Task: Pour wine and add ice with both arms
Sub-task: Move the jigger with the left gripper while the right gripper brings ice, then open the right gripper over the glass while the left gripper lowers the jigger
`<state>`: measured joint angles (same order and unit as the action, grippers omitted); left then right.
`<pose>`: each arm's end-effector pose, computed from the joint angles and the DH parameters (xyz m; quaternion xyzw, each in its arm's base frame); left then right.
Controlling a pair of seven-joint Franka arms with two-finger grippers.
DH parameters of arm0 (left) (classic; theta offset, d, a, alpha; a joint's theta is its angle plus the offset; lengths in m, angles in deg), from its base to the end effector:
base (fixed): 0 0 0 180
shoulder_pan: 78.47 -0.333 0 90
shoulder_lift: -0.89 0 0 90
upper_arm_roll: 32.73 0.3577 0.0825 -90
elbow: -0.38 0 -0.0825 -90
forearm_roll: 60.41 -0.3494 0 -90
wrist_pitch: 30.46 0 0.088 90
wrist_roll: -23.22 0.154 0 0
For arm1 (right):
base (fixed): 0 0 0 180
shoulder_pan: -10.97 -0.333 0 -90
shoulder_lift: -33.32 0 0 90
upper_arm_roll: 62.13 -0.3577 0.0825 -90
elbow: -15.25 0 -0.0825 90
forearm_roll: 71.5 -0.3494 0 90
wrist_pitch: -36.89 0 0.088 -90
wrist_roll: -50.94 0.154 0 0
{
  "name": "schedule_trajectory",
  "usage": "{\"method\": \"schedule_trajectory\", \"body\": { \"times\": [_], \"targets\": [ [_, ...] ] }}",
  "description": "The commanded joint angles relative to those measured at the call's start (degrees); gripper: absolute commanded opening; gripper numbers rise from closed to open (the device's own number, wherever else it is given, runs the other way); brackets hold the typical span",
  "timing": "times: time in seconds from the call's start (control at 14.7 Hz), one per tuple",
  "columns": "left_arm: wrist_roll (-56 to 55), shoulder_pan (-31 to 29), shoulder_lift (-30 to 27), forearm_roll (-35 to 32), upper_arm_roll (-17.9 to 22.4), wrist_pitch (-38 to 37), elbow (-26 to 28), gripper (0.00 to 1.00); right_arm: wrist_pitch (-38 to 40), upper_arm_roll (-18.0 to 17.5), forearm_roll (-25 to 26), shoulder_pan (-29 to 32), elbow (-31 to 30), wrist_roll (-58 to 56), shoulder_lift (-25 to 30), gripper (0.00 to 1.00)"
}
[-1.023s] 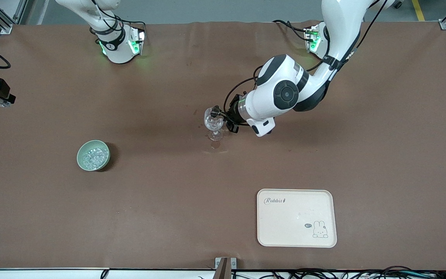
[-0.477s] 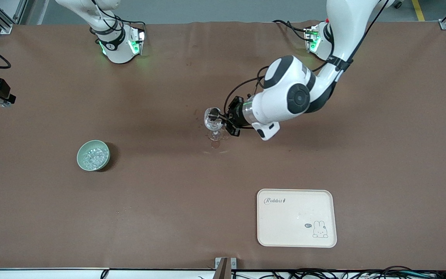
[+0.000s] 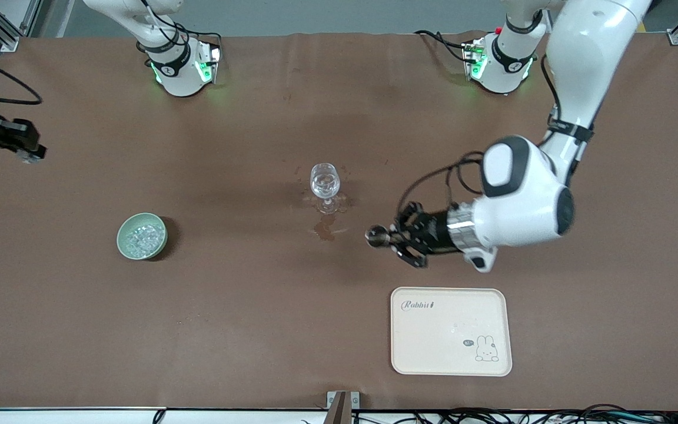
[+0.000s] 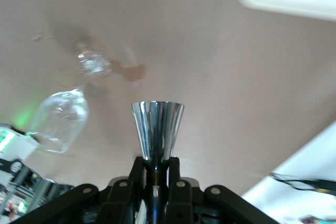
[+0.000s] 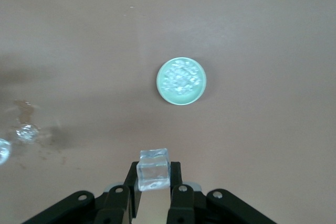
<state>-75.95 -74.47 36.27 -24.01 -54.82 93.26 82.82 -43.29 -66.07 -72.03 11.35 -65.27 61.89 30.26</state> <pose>0.6631 -0.3101 0.3914 0.6144 0.6934 -0.3021 0.2247 0.5171 0.0325 0.6480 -0.9975 0.0638 0.0302 0.0026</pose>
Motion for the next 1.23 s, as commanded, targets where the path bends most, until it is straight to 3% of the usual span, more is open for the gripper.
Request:
{"method": "schedule_trajectory", "body": {
  "times": [0.0,0.2,0.61,1.16],
  "targets": [
    [5.89,-4.77,6.26,4.8,-0.67,-1.19,-6.75,0.0,-0.51,-0.19,-0.08,-6.86,-1.23,11.59,1.65,0.0],
    [14.68,-10.32,9.26,12.1,-0.58,-1.19,-7.64,0.0,-2.26,-0.19,0.01,-14.86,-0.26,21.8,-0.19,0.0],
    [27.6,-16.04,16.11,18.07,-0.23,-0.49,-7.64,0.0,-15.07,-0.19,0.01,-30.68,-0.26,42.55,-9.85,0.0],
    [46.34,-19.82,24.73,26.43,0.38,0.3,-7.9,0.0,-20.98,-0.27,-0.17,-38.53,0.0,47.33,-20.5,0.01]
  ]
}}
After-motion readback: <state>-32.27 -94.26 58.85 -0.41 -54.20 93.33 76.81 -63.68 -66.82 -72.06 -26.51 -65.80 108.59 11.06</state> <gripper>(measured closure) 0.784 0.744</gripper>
